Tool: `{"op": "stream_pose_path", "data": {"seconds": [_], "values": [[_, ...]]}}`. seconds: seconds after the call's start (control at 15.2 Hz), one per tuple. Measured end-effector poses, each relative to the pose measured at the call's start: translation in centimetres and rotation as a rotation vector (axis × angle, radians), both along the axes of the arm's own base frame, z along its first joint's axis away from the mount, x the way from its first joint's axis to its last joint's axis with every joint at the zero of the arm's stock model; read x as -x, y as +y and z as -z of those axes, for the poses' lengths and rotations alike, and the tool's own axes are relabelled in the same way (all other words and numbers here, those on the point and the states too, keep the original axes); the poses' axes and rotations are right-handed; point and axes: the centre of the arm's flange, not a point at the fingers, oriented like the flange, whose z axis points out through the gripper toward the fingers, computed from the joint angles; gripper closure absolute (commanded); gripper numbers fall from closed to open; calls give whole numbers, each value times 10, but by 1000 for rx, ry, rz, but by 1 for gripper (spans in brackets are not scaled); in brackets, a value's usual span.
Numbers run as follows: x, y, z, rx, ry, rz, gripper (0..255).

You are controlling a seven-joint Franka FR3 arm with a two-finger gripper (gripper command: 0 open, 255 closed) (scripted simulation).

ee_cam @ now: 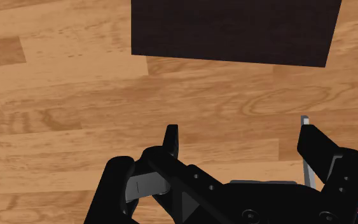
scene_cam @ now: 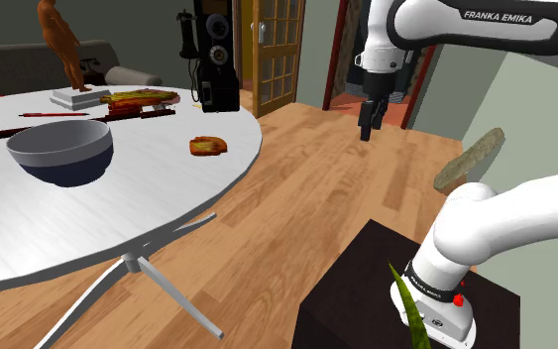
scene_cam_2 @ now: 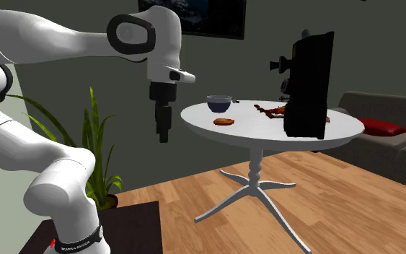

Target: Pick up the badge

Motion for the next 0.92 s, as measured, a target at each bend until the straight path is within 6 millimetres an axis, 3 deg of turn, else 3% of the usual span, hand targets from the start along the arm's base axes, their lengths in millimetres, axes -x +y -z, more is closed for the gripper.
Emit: {"op": "stream_pose_path", "data": {"seconds": [0.13,0.33,0.92], "values": [[-6,3,0,-1,-2,-5,0],[-32,21,3,-7,-8,-34,0],[-116,96,6,-27,-34,-133,0]]}}
